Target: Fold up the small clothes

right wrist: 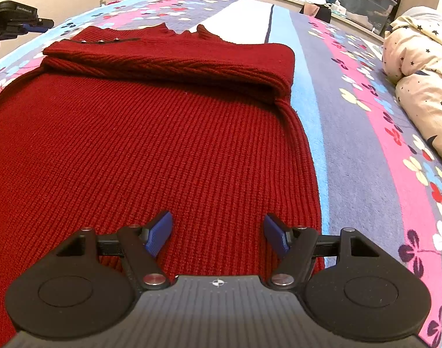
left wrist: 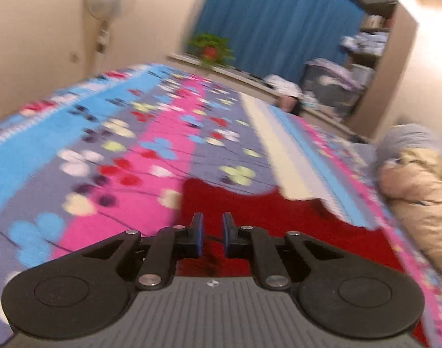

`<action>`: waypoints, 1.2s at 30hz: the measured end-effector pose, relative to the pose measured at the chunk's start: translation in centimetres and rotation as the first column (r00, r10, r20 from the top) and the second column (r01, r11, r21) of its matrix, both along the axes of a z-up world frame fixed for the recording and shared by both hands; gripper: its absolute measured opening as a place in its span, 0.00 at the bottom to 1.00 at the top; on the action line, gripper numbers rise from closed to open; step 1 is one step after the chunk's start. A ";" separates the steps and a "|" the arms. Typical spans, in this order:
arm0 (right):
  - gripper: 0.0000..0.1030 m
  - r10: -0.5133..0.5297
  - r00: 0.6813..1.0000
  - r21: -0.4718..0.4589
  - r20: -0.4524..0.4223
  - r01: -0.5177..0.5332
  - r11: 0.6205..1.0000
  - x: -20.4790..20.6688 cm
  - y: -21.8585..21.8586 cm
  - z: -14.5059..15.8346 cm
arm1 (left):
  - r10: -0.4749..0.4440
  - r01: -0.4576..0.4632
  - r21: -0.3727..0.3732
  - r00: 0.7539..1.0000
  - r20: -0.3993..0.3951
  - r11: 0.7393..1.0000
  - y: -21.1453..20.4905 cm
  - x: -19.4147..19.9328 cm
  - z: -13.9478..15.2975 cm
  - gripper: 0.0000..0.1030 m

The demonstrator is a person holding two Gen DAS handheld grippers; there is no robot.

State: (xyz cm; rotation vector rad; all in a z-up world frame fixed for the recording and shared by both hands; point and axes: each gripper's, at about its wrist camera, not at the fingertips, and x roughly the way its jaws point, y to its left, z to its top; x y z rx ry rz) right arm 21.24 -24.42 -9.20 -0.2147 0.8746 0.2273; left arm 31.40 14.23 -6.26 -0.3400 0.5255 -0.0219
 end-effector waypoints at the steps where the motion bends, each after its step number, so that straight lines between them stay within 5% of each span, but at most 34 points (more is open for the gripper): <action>1: 0.69 -0.001 1.000 0.000 0.001 0.001 1.000 0.0 0.0 0.0 | -0.070 0.070 0.014 0.998 0.004 0.997 -1.1 0.0 -0.1 0.14; 3: 0.69 -0.001 1.000 -0.001 0.003 0.001 1.000 0.0 0.0 0.0 | -0.149 0.151 0.130 0.988 -0.025 0.980 -3.2 0.2 -1.0 0.16; 5: 0.69 0.000 1.000 0.000 0.005 0.000 1.000 -0.1 0.0 0.0 | -0.111 0.157 0.230 0.973 -0.201 0.961 -4.0 1.7 -3.9 0.14; 9: 0.69 -0.017 1.000 0.013 -0.007 0.017 1.000 -0.4 -0.4 0.3 | -0.110 0.133 0.214 0.987 -0.118 0.968 -4.1 -0.6 -1.5 0.19; 11: 0.69 -0.042 0.999 0.013 -0.003 0.042 0.999 -0.6 -0.9 0.8 | -0.137 0.148 0.203 0.988 -0.070 0.968 -4.2 -2.6 0.4 0.40; 15: 0.69 -0.174 0.984 0.043 0.039 0.173 0.984 -1.6 -3.2 2.4 | -0.153 0.165 0.183 0.985 -0.075 0.969 -3.6 -7.0 2.9 0.41; 19: 0.70 -0.354 0.935 0.196 0.011 0.345 0.918 -4.0 -7.2 3.8 | -0.135 0.154 0.127 0.980 -0.147 0.980 -2.8 -12.3 4.3 0.41; 24: 0.70 -0.431 0.897 0.284 -0.097 0.440 0.852 -7.4 -10.5 3.0 | -0.115 0.148 0.097 0.952 -0.282 0.984 -1.4 -19.0 3.2 0.41; 29: 0.70 -0.384 0.905 0.242 -0.184 0.420 0.874 -9.4 -10.9 1.0 | -0.094 0.149 0.101 0.904 -0.418 0.984 -1.2 -23.5 1.1 0.41; 36: 0.71 -0.336 0.913 0.188 -0.232 0.381 0.905 -10.6 -9.6 -0.4 | 0.005 0.014 0.037 0.883 -0.469 0.999 0.1 -28.3 -3.6 0.47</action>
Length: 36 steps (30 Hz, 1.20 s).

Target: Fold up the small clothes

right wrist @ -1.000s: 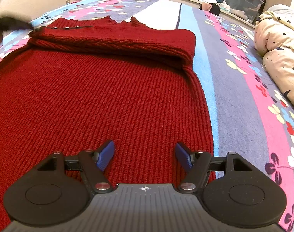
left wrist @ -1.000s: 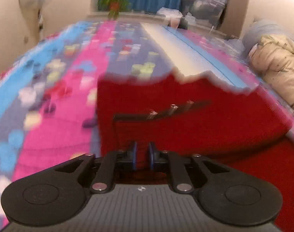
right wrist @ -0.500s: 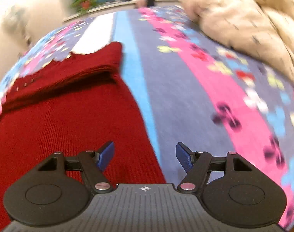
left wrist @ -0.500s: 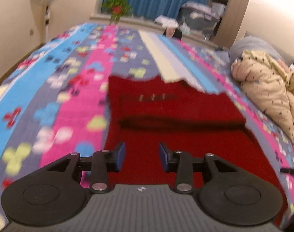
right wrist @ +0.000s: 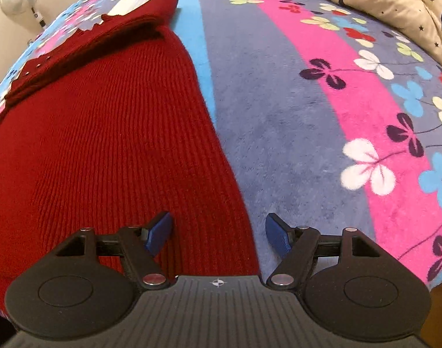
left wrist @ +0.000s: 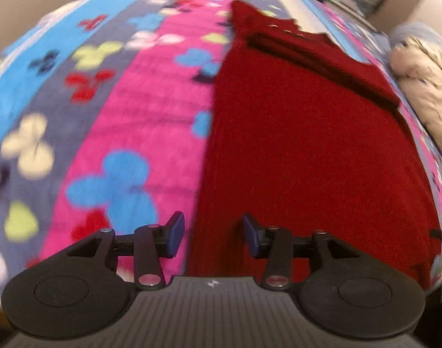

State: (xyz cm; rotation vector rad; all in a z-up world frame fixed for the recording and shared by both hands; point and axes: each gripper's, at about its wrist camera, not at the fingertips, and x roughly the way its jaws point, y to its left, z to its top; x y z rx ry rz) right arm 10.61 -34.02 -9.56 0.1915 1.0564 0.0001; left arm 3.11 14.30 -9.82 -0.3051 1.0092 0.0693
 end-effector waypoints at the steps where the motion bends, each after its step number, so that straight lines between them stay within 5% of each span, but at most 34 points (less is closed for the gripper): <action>1: 0.71 -0.007 1.000 0.003 -0.003 0.007 1.000 -0.1 0.0 -0.1 | 0.023 -0.023 -0.006 0.999 0.029 1.000 0.0 -0.8 -0.2 0.48; 7: 0.68 -0.044 0.999 0.021 0.002 0.044 0.999 -0.8 -0.3 -0.4 | 0.116 -0.113 -0.085 0.993 0.036 0.990 -0.7 -3.1 -0.4 0.47; 9: 0.54 -0.039 0.999 0.028 0.010 0.039 0.999 -1.1 -0.2 -0.3 | 0.101 -0.099 -0.057 0.994 0.037 0.993 -1.2 -3.1 -0.2 0.37; 11: 0.21 -0.012 1.000 0.056 0.027 0.010 0.998 -1.3 0.0 -0.1 | 0.093 -0.091 -0.040 0.995 0.044 0.995 -1.4 -3.2 -0.2 0.15; 13: 0.12 -0.008 0.999 0.043 0.051 0.006 0.999 -1.6 0.2 0.4 | 0.112 -0.107 -0.070 0.991 0.071 0.992 -1.0 -3.4 0.4 0.12; 17: 0.09 -0.113 0.979 0.151 0.167 0.088 0.985 -2.9 -1.6 3.2 | 0.107 -0.087 -0.105 0.973 0.206 0.991 -1.0 -4.9 2.5 0.12; 19: 0.09 -0.154 0.964 0.218 0.217 0.106 0.970 -3.7 -2.6 4.4 | 0.097 -0.077 -0.101 0.972 0.213 0.992 -1.2 -5.1 2.8 0.12; 24: 0.15 -0.100 0.994 0.167 0.054 0.089 0.982 -2.4 -1.8 1.5 | 0.118 -0.112 -0.129 0.992 0.039 0.985 -1.0 -3.6 0.2 0.19; 27: 0.33 -0.065 0.998 0.069 0.003 0.065 0.996 -1.8 -0.5 0.4 | 0.105 -0.102 -0.106 0.994 0.028 0.989 -1.2 -3.2 -0.2 0.24; 32: 0.32 -0.078 0.997 0.084 -0.006 0.078 0.993 -1.9 -0.4 0.3 | 0.079 -0.077 -0.071 0.997 0.024 0.994 -1.8 -3.0 -0.3 0.25; 36: 0.14 -0.046 0.999 0.070 0.020 0.044 0.997 -1.7 0.1 0.4 | 0.062 -0.060 -0.058 0.997 0.036 0.997 -1.9 -2.9 -0.4 0.17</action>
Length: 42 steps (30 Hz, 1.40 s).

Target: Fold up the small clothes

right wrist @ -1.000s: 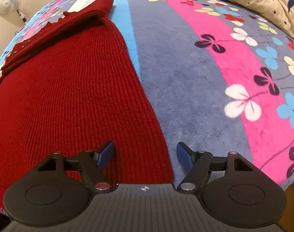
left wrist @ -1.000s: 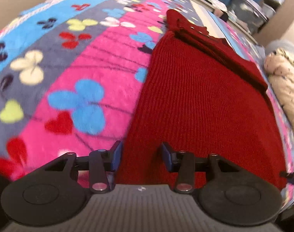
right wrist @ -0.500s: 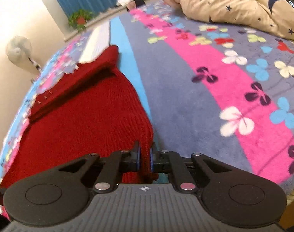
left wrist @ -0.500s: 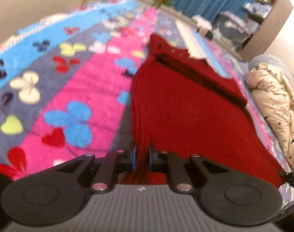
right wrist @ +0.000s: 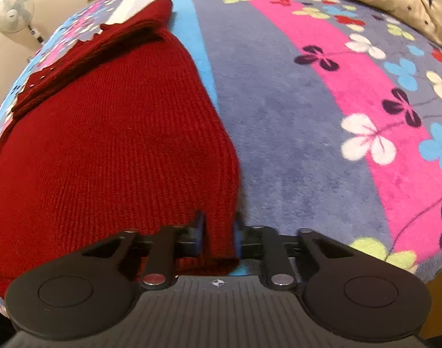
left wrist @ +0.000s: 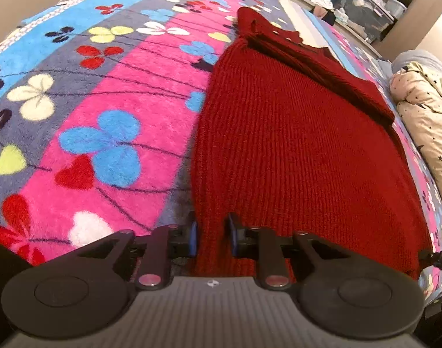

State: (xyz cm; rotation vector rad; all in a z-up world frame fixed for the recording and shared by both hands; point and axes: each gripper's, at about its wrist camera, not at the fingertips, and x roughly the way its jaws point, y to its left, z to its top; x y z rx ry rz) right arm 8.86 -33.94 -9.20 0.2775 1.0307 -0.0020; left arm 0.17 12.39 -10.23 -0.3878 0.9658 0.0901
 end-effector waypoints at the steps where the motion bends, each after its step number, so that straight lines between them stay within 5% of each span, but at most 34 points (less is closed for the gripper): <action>1: 0.12 0.002 1.000 -0.001 0.009 -0.002 1.000 -0.2 0.2 0.2 | -0.003 0.003 0.008 1.000 0.007 1.000 -0.1 -0.1 0.0 0.15; 12: 0.10 -0.047 0.971 0.086 0.235 0.027 0.996 -2.1 -1.6 5.6 | -0.045 0.047 -0.007 0.983 0.180 0.999 -0.5 -1.9 3.9 0.11; 20: 0.08 -0.021 0.892 0.173 0.452 -0.065 0.983 -5.8 -2.5 11.7 | -0.190 0.178 0.066 0.924 0.332 0.982 -1.4 -4.2 10.8 0.09; 28: 0.08 -0.074 0.865 0.261 0.496 -0.068 0.963 -13.0 -5.6 13.9 | -0.332 0.337 0.060 0.854 0.400 0.940 0.8 -10.9 16.7 0.09; 31: 0.08 -0.095 0.861 0.319 0.500 -0.081 0.944 -16.5 -6.8 14.6 | -0.316 0.337 0.026 0.850 0.422 0.941 2.7 -13.0 18.1 0.09; 34: 0.08 -0.104 0.864 0.354 0.493 -0.090 0.931 -16.8 -7.7 14.8 | -0.276 0.319 -0.038 0.869 0.410 0.947 4.2 -11.7 18.3 0.09; 36: 0.08 -0.092 0.869 0.341 0.487 -0.093 0.935 -14.8 -7.7 14.4 | -0.285 0.314 -0.016 0.880 0.380 0.949 4.0 -8.9 17.8 0.09; 42: 0.08 -0.057 0.920 0.307 0.389 -0.071 0.949 -1.5 -7.1 11.6 | -0.292 0.290 0.045 0.923 0.251 0.956 2.8 4.2 13.9 0.10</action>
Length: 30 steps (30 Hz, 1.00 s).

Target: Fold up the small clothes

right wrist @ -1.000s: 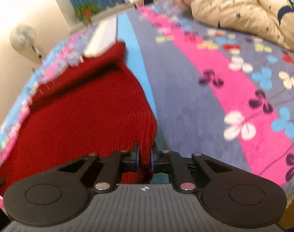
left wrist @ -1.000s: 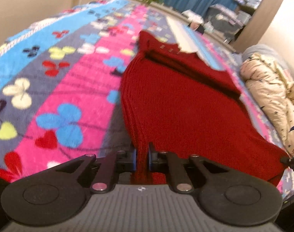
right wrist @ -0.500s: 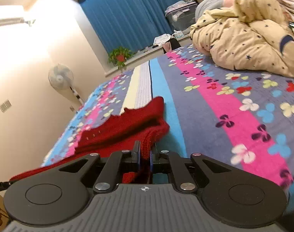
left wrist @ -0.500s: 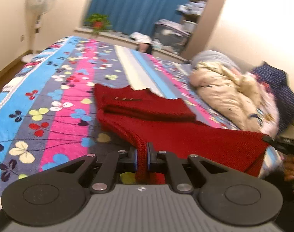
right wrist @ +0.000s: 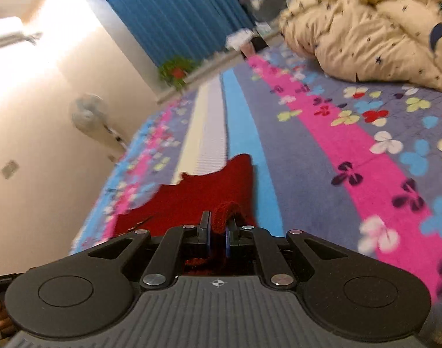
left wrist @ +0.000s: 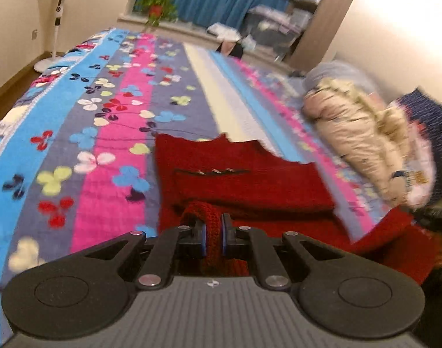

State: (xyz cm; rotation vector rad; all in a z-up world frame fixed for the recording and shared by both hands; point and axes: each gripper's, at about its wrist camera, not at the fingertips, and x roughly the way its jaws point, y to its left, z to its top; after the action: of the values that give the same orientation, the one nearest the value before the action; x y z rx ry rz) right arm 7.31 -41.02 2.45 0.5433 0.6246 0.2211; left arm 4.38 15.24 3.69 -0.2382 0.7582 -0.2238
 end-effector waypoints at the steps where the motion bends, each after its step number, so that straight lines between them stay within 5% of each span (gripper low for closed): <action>1: 0.08 0.014 1.000 -0.017 -0.010 -0.014 1.000 2.5 0.2 -0.6 | 0.012 -0.012 0.010 1.000 -0.017 1.000 0.1 2.2 -0.8 0.10; 5: 0.08 -0.019 0.993 -0.089 -0.115 0.009 0.996 11.3 0.4 -4.0 | 0.104 -0.105 -0.004 0.989 -0.110 0.994 1.6 9.9 -5.4 0.10; 9: 0.08 -0.073 0.965 -0.086 -0.252 0.052 0.995 14.8 0.8 -8.1 | 0.143 -0.151 -0.031 0.973 -0.180 0.988 2.5 12.2 -8.2 0.11; 13: 0.09 -0.107 0.965 -0.113 -0.238 0.082 0.990 15.8 1.4 -8.4 | 0.180 -0.199 -0.105 0.970 -0.164 0.974 3.8 12.5 -8.2 0.18; 16: 0.11 -0.159 0.961 -0.024 -0.228 0.157 0.987 15.6 0.3 -8.3 | 0.207 -0.232 -0.187 0.967 -0.146 0.954 4.7 12.3 -7.7 0.18; 18: 0.21 -0.219 0.961 -0.046 -0.168 0.214 0.976 15.0 -0.1 -7.4 | 0.197 -0.215 -0.176 0.974 -0.116 0.961 4.4 12.1 -7.1 0.18; 21: 0.24 -0.320 0.945 -0.097 -0.071 0.313 0.945 13.6 -1.4 -6.0 | 0.200 -0.219 -0.215 0.974 -0.105 0.952 4.5 11.8 -6.6 0.18; 24: 0.24 -0.330 0.935 -0.005 -0.133 0.332 0.943 12.8 -3.3 -7.1 | 0.212 -0.240 -0.237 0.968 -0.137 0.941 4.8 11.7 -6.9 0.20; 28: 0.38 -0.223 0.955 -0.026 -0.194 0.222 0.975 12.7 -2.5 -8.3 | 0.304 -0.328 -0.233 0.943 -0.134 0.915 6.1 11.0 -6.7 0.54; 30: 0.45 -0.181 0.963 -0.072 -0.201 0.170 0.983 12.7 -1.8 -8.4 | 0.346 -0.365 -0.264 0.931 -0.116 0.893 7.7 10.2 -6.3 0.54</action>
State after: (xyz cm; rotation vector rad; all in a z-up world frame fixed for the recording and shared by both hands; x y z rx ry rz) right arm 19.98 -42.79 -5.93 0.5705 0.7780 -0.0209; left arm 14.60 22.90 -2.58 -0.6525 0.7327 0.0278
